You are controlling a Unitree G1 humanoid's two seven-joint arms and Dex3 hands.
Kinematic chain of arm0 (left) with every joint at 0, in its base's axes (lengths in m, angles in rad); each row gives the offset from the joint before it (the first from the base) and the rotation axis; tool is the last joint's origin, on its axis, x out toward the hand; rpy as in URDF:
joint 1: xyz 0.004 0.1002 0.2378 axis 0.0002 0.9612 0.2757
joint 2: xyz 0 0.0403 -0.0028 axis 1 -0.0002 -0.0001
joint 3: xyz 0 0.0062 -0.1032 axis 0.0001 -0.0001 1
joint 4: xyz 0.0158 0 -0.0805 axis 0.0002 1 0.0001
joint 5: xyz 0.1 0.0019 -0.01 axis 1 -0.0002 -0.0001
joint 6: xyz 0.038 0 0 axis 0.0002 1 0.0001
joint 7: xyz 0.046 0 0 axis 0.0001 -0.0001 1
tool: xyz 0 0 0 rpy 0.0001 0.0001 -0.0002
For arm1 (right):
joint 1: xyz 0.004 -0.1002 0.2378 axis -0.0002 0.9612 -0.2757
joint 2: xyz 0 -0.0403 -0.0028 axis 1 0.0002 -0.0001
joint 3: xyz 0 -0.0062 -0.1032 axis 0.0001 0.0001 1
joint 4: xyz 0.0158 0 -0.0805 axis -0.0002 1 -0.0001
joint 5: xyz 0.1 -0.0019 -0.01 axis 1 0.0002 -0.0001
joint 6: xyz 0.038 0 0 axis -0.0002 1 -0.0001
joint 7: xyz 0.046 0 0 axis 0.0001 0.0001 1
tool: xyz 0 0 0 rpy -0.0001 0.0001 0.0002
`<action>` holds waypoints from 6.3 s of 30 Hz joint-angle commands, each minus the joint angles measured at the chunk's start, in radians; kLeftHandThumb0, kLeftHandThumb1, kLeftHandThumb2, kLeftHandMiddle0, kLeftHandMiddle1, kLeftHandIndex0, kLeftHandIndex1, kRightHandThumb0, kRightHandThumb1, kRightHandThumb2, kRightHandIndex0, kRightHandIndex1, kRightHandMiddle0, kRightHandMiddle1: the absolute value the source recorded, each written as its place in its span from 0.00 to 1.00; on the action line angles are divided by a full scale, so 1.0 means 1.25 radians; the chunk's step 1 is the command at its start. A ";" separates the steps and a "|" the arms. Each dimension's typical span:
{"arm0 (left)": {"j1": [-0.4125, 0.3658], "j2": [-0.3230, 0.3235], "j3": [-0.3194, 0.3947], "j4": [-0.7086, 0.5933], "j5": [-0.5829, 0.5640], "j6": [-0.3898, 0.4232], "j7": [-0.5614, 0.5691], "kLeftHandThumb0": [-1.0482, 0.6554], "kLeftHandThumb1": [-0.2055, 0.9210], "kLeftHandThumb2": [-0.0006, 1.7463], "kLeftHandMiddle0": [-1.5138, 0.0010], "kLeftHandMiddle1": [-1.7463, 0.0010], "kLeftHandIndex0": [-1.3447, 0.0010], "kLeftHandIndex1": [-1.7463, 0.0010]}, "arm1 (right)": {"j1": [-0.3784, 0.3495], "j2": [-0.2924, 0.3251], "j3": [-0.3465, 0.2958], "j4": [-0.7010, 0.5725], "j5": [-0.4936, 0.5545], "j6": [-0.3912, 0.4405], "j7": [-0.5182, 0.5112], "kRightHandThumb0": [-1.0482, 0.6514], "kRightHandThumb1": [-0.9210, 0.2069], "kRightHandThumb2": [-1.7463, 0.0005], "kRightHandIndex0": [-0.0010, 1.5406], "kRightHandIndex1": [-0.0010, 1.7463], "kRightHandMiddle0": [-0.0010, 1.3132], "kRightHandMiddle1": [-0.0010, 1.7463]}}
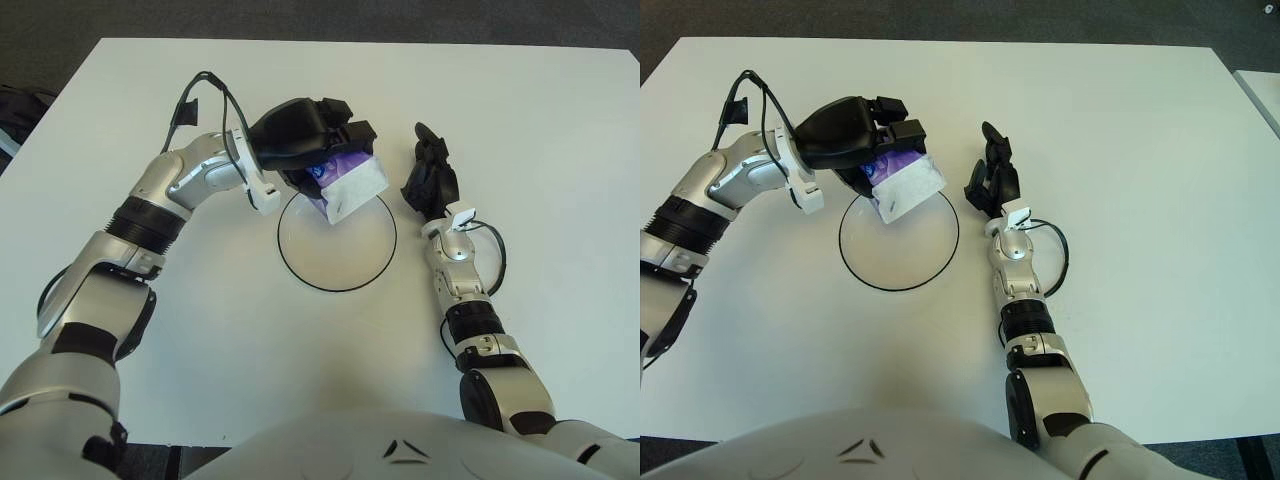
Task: Put the tissue paper into the plate.
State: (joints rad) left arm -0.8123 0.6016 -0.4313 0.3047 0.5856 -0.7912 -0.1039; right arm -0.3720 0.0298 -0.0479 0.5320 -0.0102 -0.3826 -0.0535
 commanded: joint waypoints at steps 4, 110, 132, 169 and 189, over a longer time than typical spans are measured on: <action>0.035 0.010 0.029 -0.053 -0.061 -0.009 -0.073 0.33 0.44 0.77 0.15 0.00 0.53 0.00 | 0.113 0.002 -0.002 0.073 -0.002 0.111 -0.010 0.19 0.00 0.42 0.14 0.01 0.00 0.28; 0.141 -0.009 0.099 0.005 0.061 -0.209 0.017 0.03 1.00 0.59 0.92 0.91 1.00 0.72 | 0.027 -0.048 0.022 0.317 -0.049 -0.018 -0.028 0.12 0.00 0.41 0.05 0.00 0.00 0.25; 0.148 -0.011 0.142 0.030 -0.007 -0.187 0.039 0.02 1.00 0.56 0.90 0.91 1.00 0.67 | 0.053 -0.016 0.010 0.234 -0.027 0.038 -0.046 0.12 0.00 0.45 0.08 0.01 0.00 0.27; 0.212 -0.105 0.318 0.128 -0.275 0.069 0.075 0.13 1.00 0.63 0.92 0.96 1.00 0.87 | 0.125 0.001 0.006 0.074 -0.008 0.128 -0.017 0.16 0.00 0.44 0.10 0.01 0.00 0.23; 0.249 -0.176 0.346 0.112 -0.276 0.207 0.116 0.08 1.00 0.64 0.92 0.97 1.00 0.78 | 0.150 0.001 0.013 0.034 -0.010 0.153 -0.013 0.16 0.00 0.43 0.10 0.01 0.00 0.21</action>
State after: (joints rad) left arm -0.5436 0.4057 -0.0123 0.4571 0.2431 -0.5582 0.0106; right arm -0.3375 0.0216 -0.0360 0.4831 -0.0270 -0.3676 -0.0752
